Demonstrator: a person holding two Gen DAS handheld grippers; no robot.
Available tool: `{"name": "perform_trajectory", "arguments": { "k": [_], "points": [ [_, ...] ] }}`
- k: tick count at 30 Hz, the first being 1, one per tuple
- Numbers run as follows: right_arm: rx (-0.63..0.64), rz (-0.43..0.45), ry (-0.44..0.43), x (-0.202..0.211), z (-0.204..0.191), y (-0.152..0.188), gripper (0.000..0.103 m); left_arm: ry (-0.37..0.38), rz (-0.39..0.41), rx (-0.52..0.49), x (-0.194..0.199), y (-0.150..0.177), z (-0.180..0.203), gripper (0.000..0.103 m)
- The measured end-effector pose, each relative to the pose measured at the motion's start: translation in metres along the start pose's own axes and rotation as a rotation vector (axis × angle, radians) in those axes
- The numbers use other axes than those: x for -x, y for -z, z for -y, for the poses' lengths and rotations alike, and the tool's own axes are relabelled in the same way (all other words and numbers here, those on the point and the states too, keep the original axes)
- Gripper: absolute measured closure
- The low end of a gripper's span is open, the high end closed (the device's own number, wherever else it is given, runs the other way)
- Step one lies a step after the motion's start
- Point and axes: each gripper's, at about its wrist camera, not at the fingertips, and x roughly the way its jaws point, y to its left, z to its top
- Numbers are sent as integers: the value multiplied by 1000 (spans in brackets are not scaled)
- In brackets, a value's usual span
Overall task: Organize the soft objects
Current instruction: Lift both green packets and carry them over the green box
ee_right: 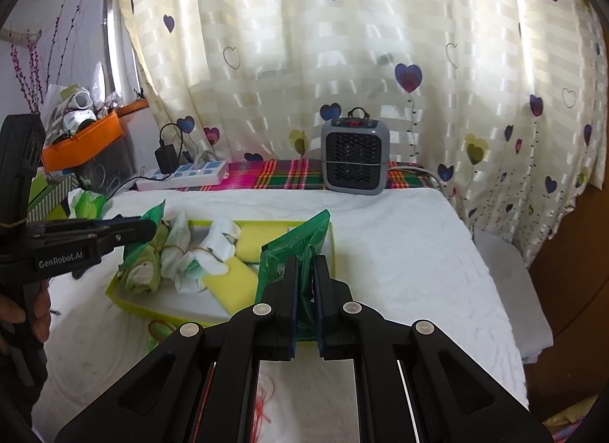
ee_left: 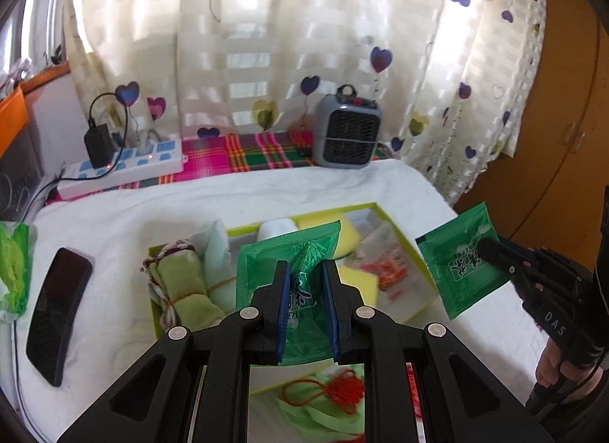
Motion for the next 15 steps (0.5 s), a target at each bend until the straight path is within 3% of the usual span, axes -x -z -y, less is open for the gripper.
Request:
{"name": "perform_trajectory", "arguments": {
  "k": [15],
  "points": [
    [-73, -78, -33, -62, 15, -7, 96, -54, -55, 18, -45, -5, -23, 87]
  ]
}}
